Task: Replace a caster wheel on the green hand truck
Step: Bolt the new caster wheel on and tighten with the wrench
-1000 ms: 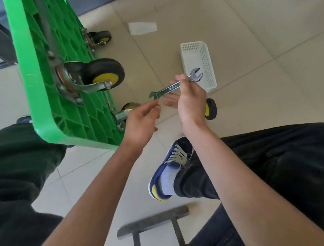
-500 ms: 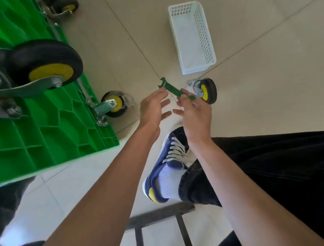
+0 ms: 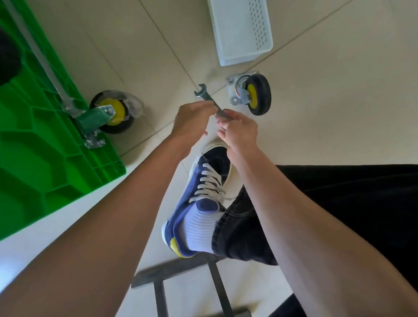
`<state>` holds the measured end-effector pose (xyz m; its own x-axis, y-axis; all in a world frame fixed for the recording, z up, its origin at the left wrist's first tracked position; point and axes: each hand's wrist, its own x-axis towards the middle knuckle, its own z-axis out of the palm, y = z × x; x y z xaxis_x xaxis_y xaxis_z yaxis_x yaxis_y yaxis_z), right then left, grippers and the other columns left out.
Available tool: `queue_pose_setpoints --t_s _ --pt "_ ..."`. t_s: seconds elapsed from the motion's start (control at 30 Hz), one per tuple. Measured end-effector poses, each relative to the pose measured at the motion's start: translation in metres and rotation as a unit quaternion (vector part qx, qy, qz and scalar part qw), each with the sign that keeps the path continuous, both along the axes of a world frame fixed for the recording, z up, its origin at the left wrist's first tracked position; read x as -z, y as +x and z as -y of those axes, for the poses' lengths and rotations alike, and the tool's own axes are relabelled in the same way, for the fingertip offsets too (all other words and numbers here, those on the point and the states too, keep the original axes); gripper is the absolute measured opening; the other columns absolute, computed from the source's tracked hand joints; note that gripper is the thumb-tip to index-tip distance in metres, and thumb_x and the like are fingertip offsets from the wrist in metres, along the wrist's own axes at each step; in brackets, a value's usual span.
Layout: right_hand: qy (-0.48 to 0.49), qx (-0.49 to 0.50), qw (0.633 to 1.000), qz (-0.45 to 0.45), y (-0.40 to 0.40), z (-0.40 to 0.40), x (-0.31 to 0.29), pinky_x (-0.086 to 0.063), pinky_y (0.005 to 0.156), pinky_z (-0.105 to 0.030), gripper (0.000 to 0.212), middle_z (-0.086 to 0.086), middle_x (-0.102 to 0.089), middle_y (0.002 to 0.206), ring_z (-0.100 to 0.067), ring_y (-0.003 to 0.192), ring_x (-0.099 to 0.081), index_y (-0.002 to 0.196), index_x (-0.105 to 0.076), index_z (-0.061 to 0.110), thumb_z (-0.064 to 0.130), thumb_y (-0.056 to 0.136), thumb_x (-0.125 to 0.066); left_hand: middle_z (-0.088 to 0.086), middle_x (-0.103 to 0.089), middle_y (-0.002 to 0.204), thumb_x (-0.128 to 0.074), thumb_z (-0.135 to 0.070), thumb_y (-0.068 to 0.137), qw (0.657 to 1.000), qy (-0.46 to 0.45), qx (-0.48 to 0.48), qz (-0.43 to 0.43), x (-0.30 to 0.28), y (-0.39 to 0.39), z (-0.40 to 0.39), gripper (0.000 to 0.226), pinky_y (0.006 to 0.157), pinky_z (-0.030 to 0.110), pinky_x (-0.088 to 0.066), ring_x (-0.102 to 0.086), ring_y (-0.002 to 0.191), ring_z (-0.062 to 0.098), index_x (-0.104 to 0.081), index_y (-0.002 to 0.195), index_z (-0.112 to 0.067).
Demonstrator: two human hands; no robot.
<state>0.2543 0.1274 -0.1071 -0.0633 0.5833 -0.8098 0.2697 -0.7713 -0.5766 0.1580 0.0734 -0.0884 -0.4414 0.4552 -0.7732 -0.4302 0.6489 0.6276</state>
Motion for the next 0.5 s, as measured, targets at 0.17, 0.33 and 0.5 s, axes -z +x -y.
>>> queue_pose_setpoints --t_s 0.17,0.33,0.5 --pt "0.013 -0.022 0.999 0.046 0.000 -0.002 0.024 -0.058 0.075 -0.031 0.026 -0.015 -0.071 0.102 -0.016 0.073 -0.064 0.106 -0.068 0.009 -0.010 0.093 -0.056 -0.003 -0.068 0.130 -0.054 -0.018 0.095 0.985 -0.003 0.122 -0.118 0.013 -0.001 0.007 0.034 0.102 0.026 -0.046 -0.061 0.121 0.014 -0.069 0.125 -0.026" --pt "0.061 -0.151 0.977 0.138 -0.003 -0.003 0.037 -0.055 0.092 -0.029 0.035 0.003 -0.069 0.104 -0.023 0.100 -0.067 0.114 -0.073 0.013 -0.004 0.092 -0.053 -0.016 -0.068 0.121 -0.052 -0.024 0.094 0.972 -0.002 0.170 -0.164 0.026 -0.006 0.021 0.038 0.111 0.039 -0.044 -0.056 0.125 0.014 -0.067 0.129 -0.030" --pt "0.101 -0.221 0.956 0.162 0.002 0.004 0.032 -0.044 0.096 -0.021 0.045 -0.009 -0.064 0.136 -0.022 0.123 -0.061 0.134 -0.064 0.008 -0.004 0.093 -0.052 -0.011 -0.065 0.129 -0.052 -0.031 0.097 0.943 -0.035 0.252 -0.215 0.027 -0.006 0.029 0.039 0.109 0.041 -0.043 -0.052 0.129 0.017 -0.061 0.135 -0.028"
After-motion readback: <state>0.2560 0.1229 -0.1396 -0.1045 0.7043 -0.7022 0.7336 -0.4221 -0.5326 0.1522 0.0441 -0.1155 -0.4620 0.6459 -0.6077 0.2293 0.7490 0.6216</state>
